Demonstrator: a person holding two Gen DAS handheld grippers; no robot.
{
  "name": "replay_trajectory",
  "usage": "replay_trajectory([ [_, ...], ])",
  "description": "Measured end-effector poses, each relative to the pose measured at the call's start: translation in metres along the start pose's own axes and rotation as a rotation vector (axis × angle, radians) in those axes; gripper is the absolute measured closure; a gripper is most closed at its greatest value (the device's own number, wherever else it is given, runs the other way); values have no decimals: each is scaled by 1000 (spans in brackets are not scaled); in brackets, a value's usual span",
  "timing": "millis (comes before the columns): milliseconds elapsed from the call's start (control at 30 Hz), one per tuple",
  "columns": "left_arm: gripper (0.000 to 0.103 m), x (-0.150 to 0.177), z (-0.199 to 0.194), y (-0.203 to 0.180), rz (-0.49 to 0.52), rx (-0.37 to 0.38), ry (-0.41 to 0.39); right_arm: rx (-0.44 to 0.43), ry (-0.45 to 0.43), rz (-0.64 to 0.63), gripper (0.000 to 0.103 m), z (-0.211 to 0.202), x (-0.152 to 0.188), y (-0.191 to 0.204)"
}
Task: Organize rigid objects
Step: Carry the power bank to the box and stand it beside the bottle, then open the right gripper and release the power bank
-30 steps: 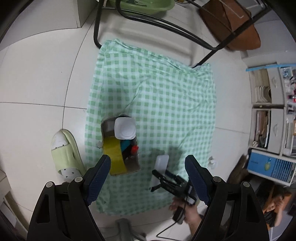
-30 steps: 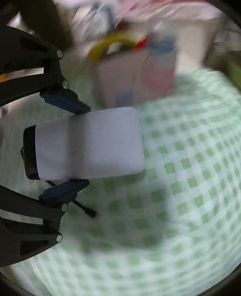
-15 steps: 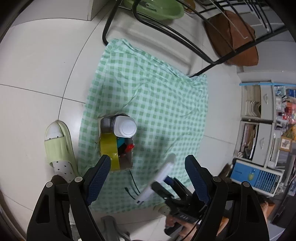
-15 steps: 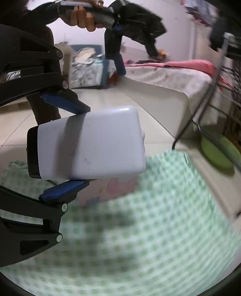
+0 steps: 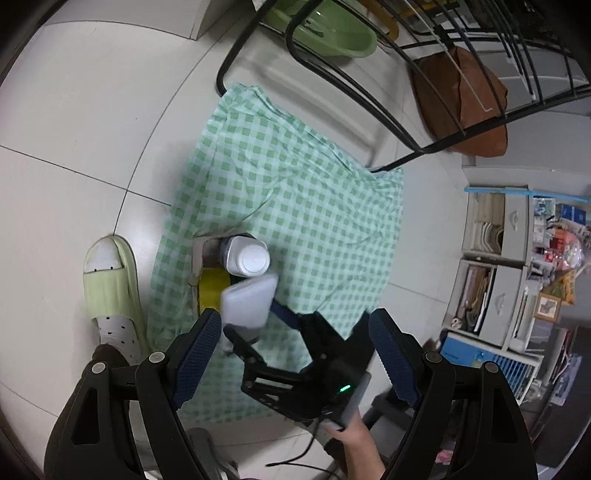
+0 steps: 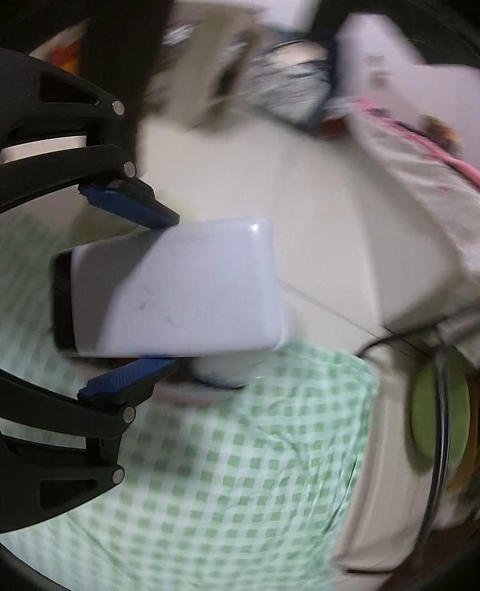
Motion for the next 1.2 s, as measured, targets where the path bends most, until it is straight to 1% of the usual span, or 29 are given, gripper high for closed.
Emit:
replay_trajectory([
  [133,22,-1,-2,4,-18,3,-5,60,79,-90,33,4,23,0],
  [167,22,-1,-1,4,-22,3,-3,81,99,-105,35,5,30,1],
  [200,22,0,0,4,-24,4,0,104,127,-115,43,9,37,1],
  [233,22,0,1,4,-31,8,8,107,145,-115,42,15,40,0],
  [267,22,1,2,3,-29,10,14,125,141,-121,42,16,42,1],
  [333,22,3,5,1,-27,14,27,140,136,-79,43,15,41,-2],
  [400,22,2,8,1,-31,17,34,142,136,22,43,9,42,-9],
  [467,22,1,9,1,-33,20,38,159,136,91,43,-4,43,-11],
  [533,22,0,10,0,-33,19,37,162,103,114,38,-19,48,-7],
  [600,22,0,10,-1,-26,13,33,188,75,97,17,-33,58,3],
  [633,22,-1,11,-2,-19,8,31,203,78,80,13,-34,63,9],
  [667,22,0,11,-3,-12,4,30,212,93,50,13,-33,68,18],
  [700,22,2,11,-3,-9,3,31,231,129,-7,14,-26,77,27],
  [733,22,3,11,-4,-10,6,35,264,156,-63,20,-22,82,36],
  [767,22,4,11,-4,-13,10,39,312,184,-129,50,-15,87,42],
  [800,22,4,12,-4,-15,14,42,353,193,-166,52,-12,89,44],
  [833,22,5,12,-4,-14,14,43,366,182,-160,53,-13,88,44],
  [867,22,5,12,-3,-12,14,43,358,166,-125,58,-16,84,41],
  [900,22,5,12,-3,-10,13,43,350,144,-79,66,-20,77,36],
  [967,22,4,10,-3,-6,12,38,348,90,43,77,-29,56,19],
  [1000,22,3,10,-3,-3,8,32,348,88,131,78,-30,44,6],
  [1067,22,3,9,-4,7,-6,21,321,100,244,76,-23,34,-9],
  [1100,22,3,8,-5,15,-13,18,314,109,262,75,-19,31,-11],
  [1200,22,5,10,-12,60,-33,17,298,165,184,74,-5,27,0],
])
Point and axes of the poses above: each gripper's, at about its wrist camera, not at the fingertips, and z roughly the way its jaws point, y to its left, x to its underside, the point moved 2 cm from there along z, roughly the way its jaws point, and after that the axes turned 11 degrees about -y, right-handed, at the moved point
